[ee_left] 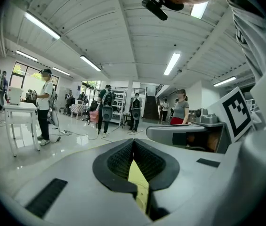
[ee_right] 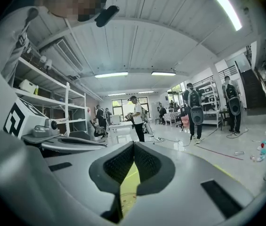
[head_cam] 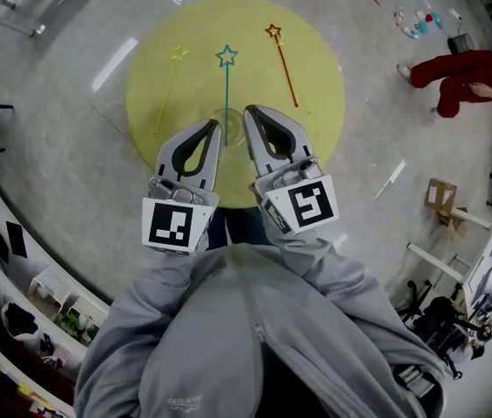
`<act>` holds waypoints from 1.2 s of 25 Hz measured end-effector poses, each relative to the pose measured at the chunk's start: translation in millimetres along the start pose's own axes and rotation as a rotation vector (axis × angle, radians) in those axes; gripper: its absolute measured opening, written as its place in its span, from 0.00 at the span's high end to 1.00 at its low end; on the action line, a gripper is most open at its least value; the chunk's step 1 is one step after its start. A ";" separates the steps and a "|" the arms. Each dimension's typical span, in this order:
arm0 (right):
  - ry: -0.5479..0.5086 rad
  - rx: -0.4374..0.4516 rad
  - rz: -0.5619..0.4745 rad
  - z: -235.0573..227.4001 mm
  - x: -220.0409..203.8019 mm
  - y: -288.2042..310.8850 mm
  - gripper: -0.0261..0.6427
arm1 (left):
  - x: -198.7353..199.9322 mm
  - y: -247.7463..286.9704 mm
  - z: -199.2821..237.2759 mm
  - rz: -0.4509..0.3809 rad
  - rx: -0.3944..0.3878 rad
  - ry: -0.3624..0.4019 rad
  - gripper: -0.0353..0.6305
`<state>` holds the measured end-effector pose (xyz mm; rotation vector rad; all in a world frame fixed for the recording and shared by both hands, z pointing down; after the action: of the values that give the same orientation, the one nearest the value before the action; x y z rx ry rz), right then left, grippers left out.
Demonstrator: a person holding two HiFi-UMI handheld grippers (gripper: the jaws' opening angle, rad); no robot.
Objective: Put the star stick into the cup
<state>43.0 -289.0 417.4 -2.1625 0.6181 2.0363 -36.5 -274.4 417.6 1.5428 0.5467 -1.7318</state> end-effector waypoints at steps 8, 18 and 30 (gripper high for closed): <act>-0.026 0.020 -0.065 17.8 65.0 -45.5 0.91 | 60.3 -26.1 -27.3 -0.034 0.000 0.039 0.92; -0.072 0.042 -0.150 38.8 116.4 -93.8 0.91 | 106.7 -60.6 -57.3 -0.111 0.022 0.092 0.92; -0.091 0.104 -0.154 65.1 117.1 -116.6 0.91 | 108.8 -81.9 -88.2 -0.110 0.006 0.112 0.92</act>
<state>26.8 -185.4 274.1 -1.9822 0.5158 1.9646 -41.0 -184.3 282.8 1.6487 0.6947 -1.7370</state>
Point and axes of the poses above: the fingertips, and each gripper's own axes: y forward along the fingers, z to its left, x out of its top, the point moved 3 cm from there along -y, backward along the fingers, and after that the axes turned 13 degrees about -x, right-handed, at the moved point
